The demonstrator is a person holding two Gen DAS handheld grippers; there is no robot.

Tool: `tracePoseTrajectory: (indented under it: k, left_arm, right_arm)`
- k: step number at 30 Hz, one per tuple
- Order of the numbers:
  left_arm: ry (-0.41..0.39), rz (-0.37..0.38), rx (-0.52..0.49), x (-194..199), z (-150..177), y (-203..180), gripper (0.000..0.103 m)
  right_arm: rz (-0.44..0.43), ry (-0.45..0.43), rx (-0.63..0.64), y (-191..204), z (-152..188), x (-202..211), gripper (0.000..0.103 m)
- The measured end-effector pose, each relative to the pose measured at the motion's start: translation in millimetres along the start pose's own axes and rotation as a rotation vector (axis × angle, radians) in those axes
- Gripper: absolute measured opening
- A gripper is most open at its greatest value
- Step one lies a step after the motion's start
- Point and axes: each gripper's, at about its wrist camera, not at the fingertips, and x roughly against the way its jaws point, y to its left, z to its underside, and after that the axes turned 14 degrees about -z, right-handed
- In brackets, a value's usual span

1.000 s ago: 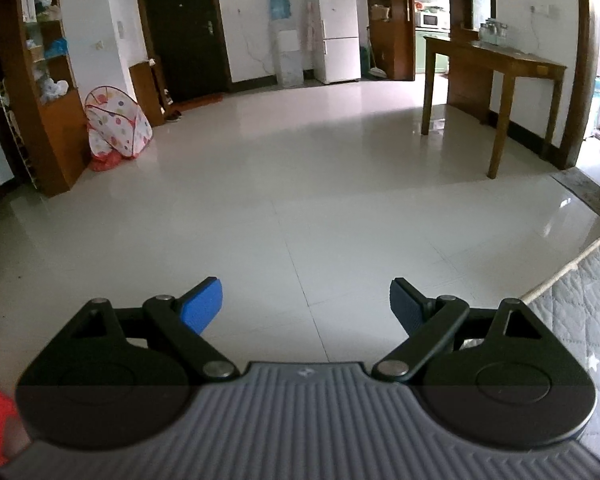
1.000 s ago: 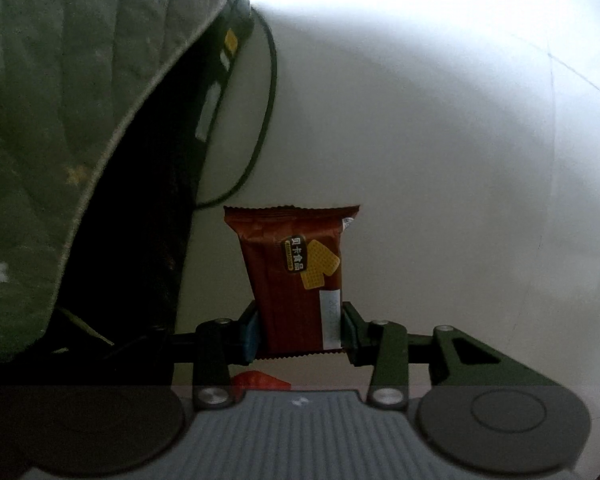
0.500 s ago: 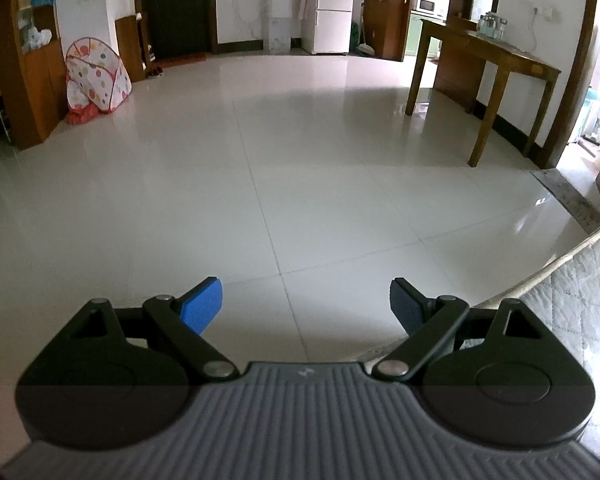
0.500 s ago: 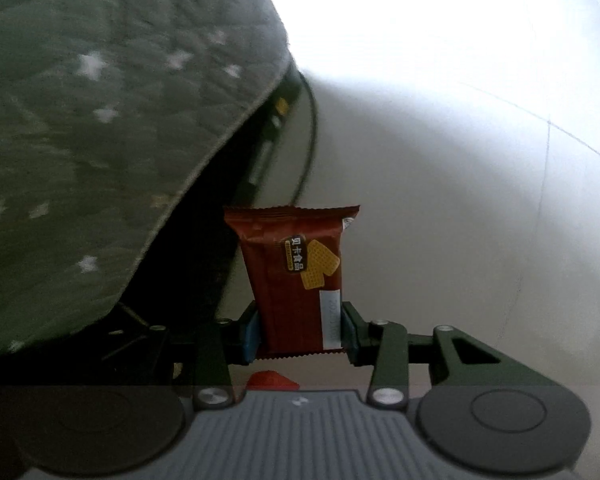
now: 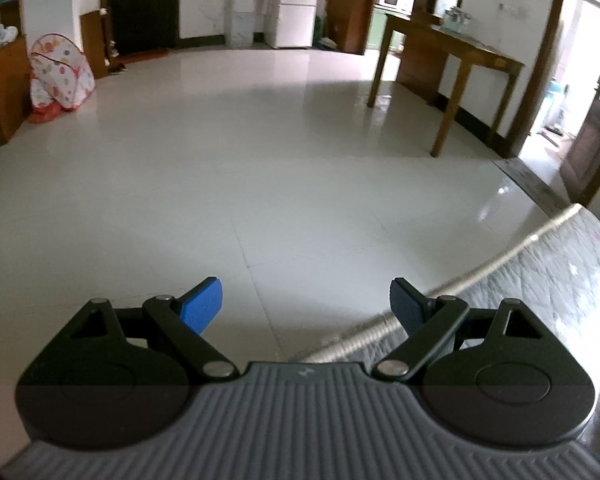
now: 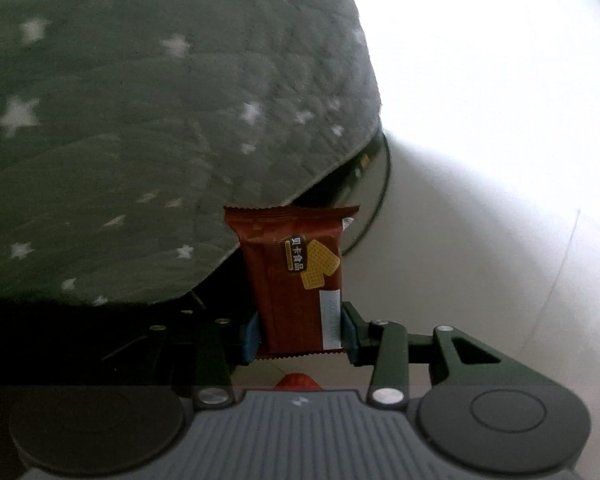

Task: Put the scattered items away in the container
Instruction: 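Lift the held packet up onto the mattress beside the white box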

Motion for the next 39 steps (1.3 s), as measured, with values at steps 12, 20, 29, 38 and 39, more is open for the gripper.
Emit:
tracePoseTrajectory:
  k: [12, 20, 29, 38, 39]
  left_arm:
    - [-0.011, 0.075, -0.100, 11.6, 23.1, -8.6, 0.090]
    - [-0.030, 0.115, -0.179, 16.3, 37.6, -16.5, 0.090]
    - [-0.088, 0.149, -0.287, 19.8, 54.2, -33.7, 0.090]
    - [-0.112, 0.166, -0.350, 19.5, 74.3, -44.4, 0.090]
    - [-0.110, 0.167, -0.357, 19.8, 75.9, -44.9, 0.090]
  right_arm:
    - [-0.084, -0.049, 0.196, 38.3, -23.0, 75.6, 0.040]
    - [-0.171, -0.107, 0.348, 91.9, -28.7, 131.4, 0.040]
    - [-0.341, -0.193, 0.514, 164.1, -37.6, 157.5, 0.040]
    - [-0.525, -0.028, 0.708, 246.9, -48.5, 98.4, 0.040]
    - [-0.543, -0.005, 0.733, 256.6, -48.3, 92.7, 0.040]
